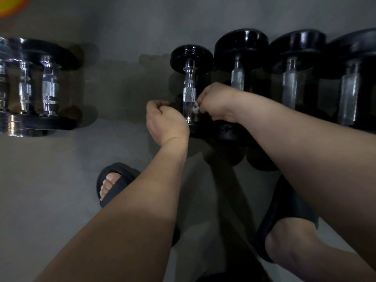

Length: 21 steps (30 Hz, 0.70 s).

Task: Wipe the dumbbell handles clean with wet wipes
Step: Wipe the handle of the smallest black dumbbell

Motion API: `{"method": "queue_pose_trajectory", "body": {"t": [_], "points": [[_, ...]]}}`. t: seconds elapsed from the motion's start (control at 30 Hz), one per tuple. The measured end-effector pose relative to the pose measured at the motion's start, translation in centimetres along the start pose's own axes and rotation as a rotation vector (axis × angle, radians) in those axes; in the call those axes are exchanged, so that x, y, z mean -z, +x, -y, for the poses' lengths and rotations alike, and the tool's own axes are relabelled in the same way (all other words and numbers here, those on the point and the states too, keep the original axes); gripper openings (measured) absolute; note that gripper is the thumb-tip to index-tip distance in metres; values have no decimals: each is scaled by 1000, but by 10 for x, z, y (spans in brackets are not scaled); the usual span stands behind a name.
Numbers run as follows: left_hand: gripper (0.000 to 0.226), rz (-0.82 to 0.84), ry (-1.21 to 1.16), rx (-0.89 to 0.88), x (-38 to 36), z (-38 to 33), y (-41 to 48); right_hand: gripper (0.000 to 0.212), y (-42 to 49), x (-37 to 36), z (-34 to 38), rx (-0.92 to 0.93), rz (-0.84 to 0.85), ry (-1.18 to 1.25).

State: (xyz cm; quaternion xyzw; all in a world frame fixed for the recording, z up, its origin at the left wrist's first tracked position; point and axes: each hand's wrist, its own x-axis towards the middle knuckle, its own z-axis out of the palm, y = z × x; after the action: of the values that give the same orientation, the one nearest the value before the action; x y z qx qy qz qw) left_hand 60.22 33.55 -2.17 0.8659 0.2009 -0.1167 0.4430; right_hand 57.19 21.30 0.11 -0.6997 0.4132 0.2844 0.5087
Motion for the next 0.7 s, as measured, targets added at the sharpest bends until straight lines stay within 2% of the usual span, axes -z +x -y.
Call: {"method": "queue_pose_trajectory", "body": {"t": [0.1,0.23,0.3,0.43,0.5,0.7], "points": [[25,5,0,0,0,1,0,26,3,-4,5,-108,9,275],[24,7,-2,-24,0,0,0,38,-3,-2,15,-104,85,636],[24,0,2,-29,0,0,0,40,-5,-4,14,-101,125,639],[23,7,15,-27,0,3,1,32,-5,-2,12,-164,191,292],[23,7,7,-24,-1,3,1,26,-3,1,15,-202,172,269],[23,14,18,-20,1,1,1,46,15,-6,16,-192,-28,835]]}}
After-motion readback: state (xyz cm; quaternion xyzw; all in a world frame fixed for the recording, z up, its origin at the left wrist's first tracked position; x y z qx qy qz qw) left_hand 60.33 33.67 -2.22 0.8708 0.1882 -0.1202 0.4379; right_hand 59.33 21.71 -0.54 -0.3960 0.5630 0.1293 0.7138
